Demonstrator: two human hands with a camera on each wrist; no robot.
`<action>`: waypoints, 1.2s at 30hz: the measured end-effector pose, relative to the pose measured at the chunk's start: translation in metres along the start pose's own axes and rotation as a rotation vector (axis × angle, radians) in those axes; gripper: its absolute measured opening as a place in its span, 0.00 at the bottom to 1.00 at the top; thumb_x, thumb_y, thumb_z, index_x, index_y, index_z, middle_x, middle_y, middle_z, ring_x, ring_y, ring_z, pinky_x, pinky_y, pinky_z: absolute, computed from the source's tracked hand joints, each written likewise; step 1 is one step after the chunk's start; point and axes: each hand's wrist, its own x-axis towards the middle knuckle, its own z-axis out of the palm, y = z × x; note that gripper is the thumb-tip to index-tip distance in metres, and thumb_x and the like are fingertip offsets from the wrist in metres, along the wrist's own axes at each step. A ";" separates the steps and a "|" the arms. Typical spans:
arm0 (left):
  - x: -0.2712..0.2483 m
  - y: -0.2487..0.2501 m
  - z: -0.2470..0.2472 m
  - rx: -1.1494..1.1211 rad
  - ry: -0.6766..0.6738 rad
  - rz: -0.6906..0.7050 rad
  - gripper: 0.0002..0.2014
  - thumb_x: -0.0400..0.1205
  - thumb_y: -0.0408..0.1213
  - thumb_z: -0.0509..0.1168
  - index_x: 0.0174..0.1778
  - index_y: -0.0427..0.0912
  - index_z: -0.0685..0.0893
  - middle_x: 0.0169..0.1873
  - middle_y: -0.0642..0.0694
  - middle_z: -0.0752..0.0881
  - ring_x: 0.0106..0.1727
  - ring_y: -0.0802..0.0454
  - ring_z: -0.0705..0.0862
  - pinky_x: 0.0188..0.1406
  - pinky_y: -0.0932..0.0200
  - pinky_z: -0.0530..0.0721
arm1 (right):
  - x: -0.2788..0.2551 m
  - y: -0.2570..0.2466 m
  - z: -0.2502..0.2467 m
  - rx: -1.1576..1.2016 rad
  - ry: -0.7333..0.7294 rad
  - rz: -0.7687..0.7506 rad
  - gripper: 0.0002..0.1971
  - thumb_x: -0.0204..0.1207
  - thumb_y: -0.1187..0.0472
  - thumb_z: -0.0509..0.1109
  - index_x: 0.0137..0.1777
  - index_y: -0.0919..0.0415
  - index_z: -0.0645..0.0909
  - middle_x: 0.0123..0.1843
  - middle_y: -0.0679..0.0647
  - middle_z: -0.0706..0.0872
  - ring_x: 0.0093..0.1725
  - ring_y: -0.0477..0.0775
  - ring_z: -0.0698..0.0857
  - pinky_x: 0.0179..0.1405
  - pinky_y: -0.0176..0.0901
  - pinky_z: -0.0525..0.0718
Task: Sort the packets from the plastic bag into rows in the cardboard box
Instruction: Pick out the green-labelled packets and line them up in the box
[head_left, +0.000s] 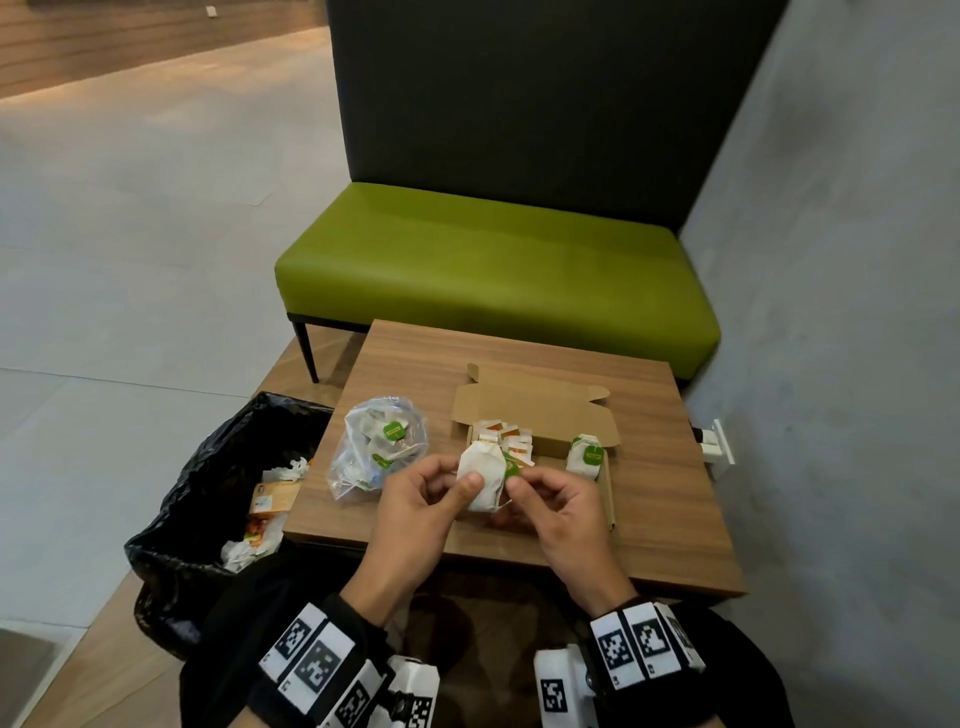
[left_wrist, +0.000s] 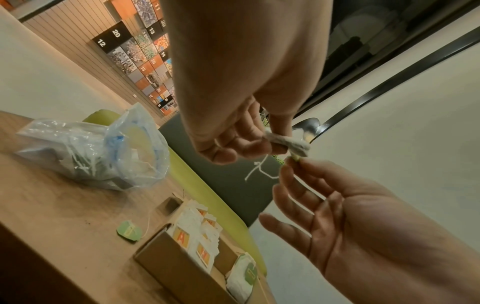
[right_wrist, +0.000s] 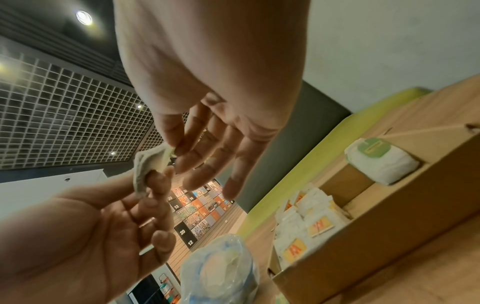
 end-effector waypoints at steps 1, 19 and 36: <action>-0.001 0.001 0.000 -0.002 -0.011 -0.011 0.07 0.80 0.31 0.71 0.53 0.35 0.88 0.37 0.44 0.93 0.36 0.60 0.89 0.34 0.70 0.81 | -0.002 0.001 -0.003 0.007 0.036 0.006 0.04 0.79 0.69 0.72 0.48 0.65 0.89 0.43 0.61 0.93 0.39 0.58 0.92 0.40 0.46 0.90; 0.006 0.023 -0.008 0.275 0.245 0.152 0.02 0.82 0.42 0.71 0.46 0.50 0.88 0.42 0.51 0.90 0.45 0.48 0.88 0.47 0.43 0.89 | -0.059 -0.007 -0.008 -0.477 -0.166 -0.117 0.05 0.71 0.57 0.79 0.36 0.51 0.87 0.42 0.43 0.90 0.45 0.46 0.89 0.47 0.44 0.89; 0.000 0.007 -0.016 0.597 0.227 0.178 0.03 0.82 0.40 0.71 0.44 0.51 0.84 0.38 0.56 0.88 0.41 0.64 0.84 0.36 0.70 0.78 | -0.076 -0.060 -0.011 -0.624 -0.126 -0.532 0.02 0.68 0.61 0.76 0.38 0.55 0.85 0.38 0.41 0.88 0.41 0.40 0.88 0.39 0.38 0.88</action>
